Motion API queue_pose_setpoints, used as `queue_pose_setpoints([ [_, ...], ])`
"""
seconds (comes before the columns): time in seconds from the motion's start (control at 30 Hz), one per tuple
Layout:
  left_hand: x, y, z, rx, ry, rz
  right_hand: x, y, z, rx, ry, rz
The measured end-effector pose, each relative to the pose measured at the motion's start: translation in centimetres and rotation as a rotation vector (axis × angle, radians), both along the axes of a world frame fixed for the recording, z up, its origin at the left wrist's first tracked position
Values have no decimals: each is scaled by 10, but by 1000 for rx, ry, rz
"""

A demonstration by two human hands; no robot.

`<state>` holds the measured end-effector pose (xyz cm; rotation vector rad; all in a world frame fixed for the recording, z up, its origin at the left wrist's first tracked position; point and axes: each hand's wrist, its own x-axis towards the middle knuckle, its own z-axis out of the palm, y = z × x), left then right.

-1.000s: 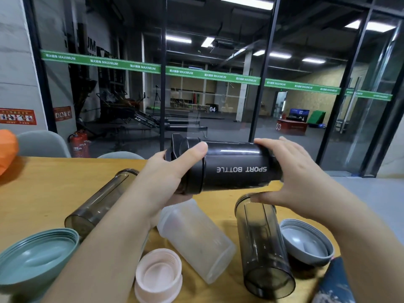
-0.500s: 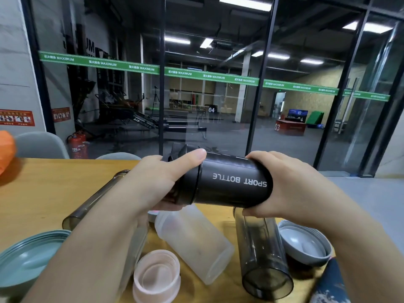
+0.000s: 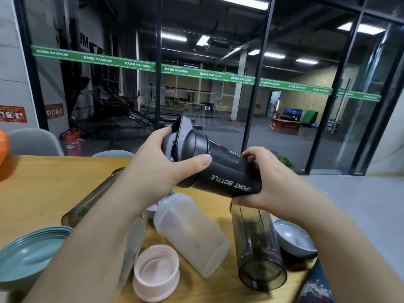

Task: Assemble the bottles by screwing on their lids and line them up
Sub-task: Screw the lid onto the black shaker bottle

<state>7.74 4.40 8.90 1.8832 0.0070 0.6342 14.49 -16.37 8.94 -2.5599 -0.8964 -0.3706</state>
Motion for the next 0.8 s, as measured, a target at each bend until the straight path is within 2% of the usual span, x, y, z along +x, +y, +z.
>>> queue_pose_setpoints([
  [0.27,-10,3,3,314,16,-42,-13,5,4,61,40,103],
  [0.53,-2,-4,-4,323,-36,-149,-20,20,6,78,5,150],
  [0.7,1,-7,-4,309,-76,-112,-12,25,15,116,-51,177],
  [0.8,2,-5,-3,295,-26,-70,-2,30,20,158,-67,180],
])
